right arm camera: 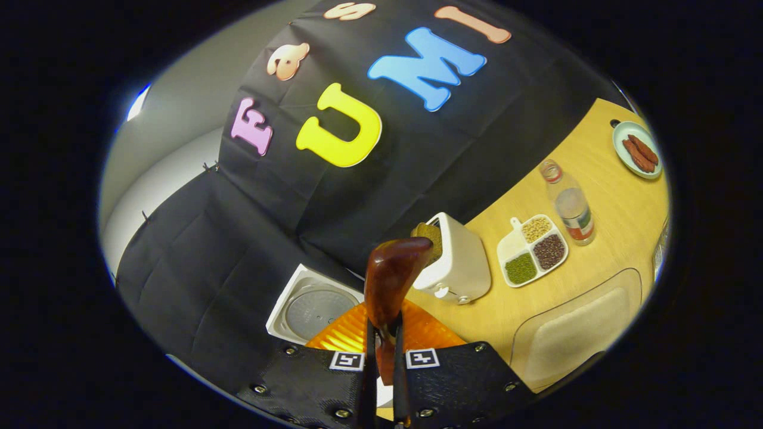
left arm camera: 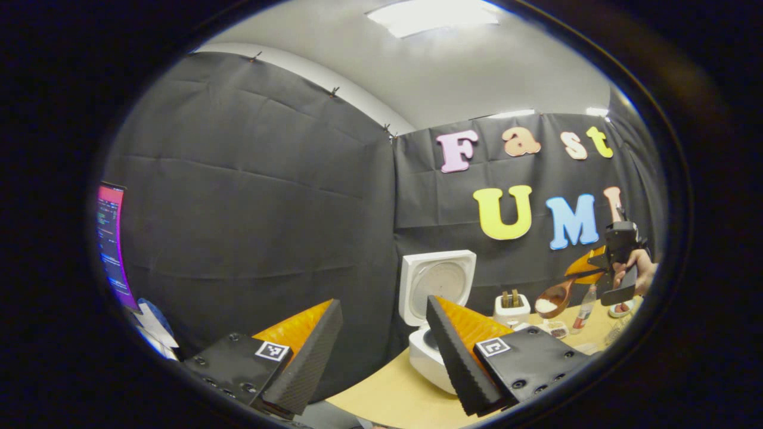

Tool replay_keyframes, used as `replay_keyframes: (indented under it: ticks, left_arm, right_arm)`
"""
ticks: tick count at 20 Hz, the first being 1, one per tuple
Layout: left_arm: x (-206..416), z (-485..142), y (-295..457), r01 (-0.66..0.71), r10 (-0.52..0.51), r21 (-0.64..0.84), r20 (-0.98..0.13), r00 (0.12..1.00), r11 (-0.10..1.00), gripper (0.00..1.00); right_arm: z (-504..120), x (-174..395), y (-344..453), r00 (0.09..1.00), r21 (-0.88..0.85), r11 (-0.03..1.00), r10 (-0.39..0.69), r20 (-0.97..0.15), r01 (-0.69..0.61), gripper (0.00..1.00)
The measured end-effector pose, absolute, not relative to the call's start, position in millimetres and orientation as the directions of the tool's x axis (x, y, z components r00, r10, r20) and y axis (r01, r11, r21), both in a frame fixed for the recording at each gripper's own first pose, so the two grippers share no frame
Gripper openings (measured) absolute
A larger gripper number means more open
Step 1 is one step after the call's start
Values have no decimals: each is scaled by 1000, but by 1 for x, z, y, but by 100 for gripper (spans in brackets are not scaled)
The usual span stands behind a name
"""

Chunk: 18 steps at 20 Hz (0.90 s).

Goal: Close the left gripper, press the button to open the rice cooker; take a wooden spoon from the chopstick holder with the right hand, scoop a spoonful of rice and pour it into the rice cooker, then put the wooden spoon back into the chopstick holder.

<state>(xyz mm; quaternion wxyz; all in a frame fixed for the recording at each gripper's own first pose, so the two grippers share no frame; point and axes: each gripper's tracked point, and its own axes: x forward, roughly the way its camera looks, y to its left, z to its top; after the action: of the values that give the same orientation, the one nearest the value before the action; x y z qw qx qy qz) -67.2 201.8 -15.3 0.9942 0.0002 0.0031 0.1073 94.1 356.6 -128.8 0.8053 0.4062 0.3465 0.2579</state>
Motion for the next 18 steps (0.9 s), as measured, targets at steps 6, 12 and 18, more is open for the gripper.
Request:
replay_keyframes:
  ticks: [6, 12, 18]
  left_arm:
    - [-90, -24, 254, -310, 311, 38, -26, 950, 950, 98]
    - [-114, -34, 289, -383, 386, 57, -60, 920, 922, 96]
    - [-128, -39, 307, -420, 426, 83, -83, 901, 904, 96]
  right_arm:
    - [-127, 88, 437, 567, 815, 532, 754, -332, -231, 11]
    - [-145, 81, 505, 536, 734, 591, 760, -368, -335, 11]
    - [-191, 72, 547, 516, 575, 682, 726, -455, -452, 11]
